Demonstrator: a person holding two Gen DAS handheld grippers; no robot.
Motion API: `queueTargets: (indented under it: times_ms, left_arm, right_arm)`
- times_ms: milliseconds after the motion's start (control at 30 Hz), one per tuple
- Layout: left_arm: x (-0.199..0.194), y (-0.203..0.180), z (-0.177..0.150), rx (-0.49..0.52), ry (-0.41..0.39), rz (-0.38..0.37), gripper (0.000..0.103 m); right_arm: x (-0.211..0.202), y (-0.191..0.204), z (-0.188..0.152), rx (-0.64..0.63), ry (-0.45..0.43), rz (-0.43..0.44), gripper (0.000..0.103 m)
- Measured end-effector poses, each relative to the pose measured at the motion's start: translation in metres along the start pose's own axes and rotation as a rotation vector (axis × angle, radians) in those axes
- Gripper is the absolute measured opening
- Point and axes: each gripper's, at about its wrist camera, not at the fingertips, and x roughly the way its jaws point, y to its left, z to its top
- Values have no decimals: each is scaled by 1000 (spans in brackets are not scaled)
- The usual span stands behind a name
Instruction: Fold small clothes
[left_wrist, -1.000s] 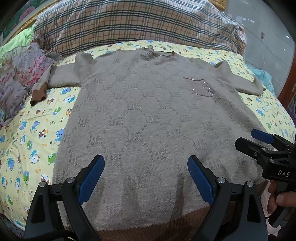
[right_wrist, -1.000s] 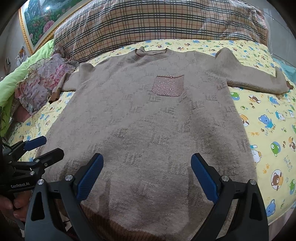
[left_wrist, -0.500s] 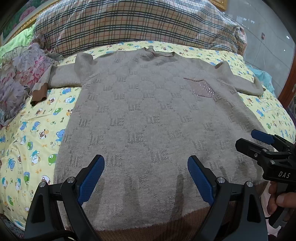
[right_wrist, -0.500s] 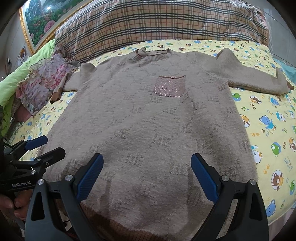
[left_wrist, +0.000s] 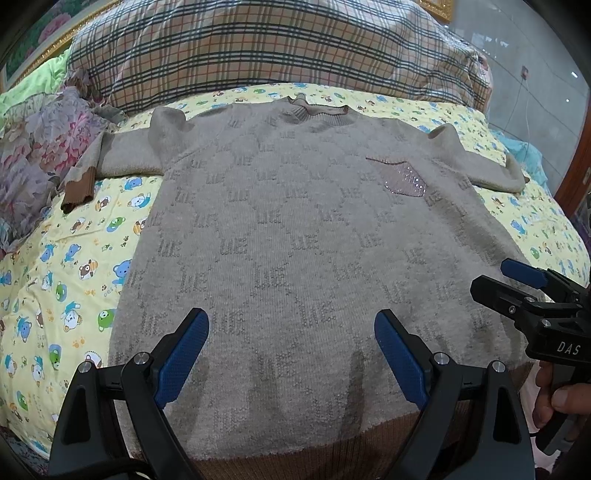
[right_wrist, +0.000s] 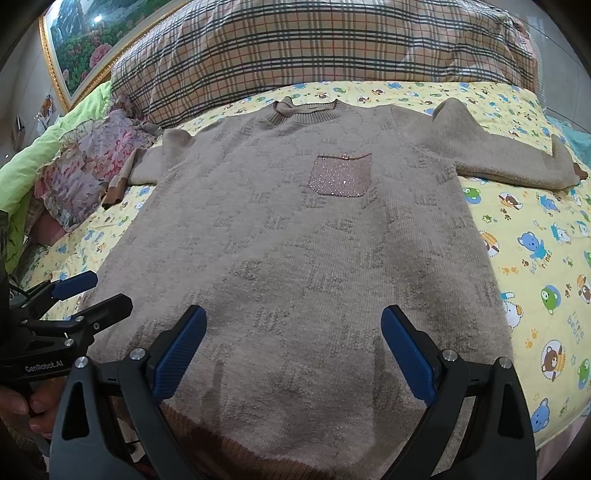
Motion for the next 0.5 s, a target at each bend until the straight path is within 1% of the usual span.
queueTargets:
  times_ms: [100,200,267,333,500]
  left_arm:
    - [0,0,1,-1,0,0,92]
    - [0,0,2,-14,6,-13,92]
    - [3,1,2,-49,38,-48,92]
    - [6,1,4,-70,60,-71,92]
    - [16,4,12,-89,89,-78,92]
  right_arm:
    - [1,0,0,-35,-16,-34,96]
    - [1,-1,0,-44,-19,-44,96]
    - [1,-2,1,-37,-16,-40,96]
    - [1,-6,4,7,4,-3,96]
    - [2,-17,10,38,-4,9,96]
